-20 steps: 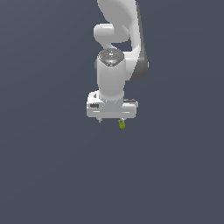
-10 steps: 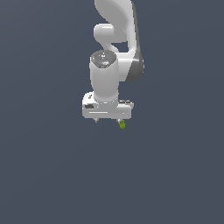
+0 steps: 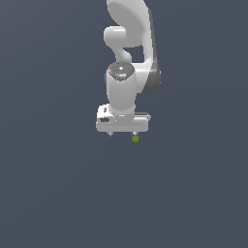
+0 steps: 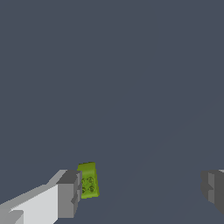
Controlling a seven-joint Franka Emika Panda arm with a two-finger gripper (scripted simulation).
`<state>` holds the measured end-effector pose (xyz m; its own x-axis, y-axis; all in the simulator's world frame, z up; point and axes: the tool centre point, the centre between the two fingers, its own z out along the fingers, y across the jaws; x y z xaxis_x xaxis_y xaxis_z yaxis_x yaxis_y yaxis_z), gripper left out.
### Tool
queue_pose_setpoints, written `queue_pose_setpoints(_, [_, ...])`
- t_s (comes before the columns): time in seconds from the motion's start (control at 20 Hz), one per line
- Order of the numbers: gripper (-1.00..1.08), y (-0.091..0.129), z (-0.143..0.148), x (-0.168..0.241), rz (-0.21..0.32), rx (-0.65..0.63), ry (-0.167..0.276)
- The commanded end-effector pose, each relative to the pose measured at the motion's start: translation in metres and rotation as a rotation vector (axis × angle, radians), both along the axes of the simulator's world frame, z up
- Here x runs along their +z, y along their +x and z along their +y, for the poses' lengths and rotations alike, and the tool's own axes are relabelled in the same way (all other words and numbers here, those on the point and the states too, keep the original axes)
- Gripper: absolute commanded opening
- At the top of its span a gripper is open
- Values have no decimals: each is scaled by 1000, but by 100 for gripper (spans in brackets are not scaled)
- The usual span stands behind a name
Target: Pick up the object and move it to a goal position.
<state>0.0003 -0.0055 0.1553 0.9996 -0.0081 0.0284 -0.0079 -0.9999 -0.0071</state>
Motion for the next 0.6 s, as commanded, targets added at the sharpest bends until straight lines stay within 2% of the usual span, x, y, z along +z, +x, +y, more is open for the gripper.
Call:
queue_pose_setpoints(0.0, [100,-8,8,-12,4,18,-2])
queue_pose_setpoints(0.55, [100,-61,54,-76,22,126,-9])
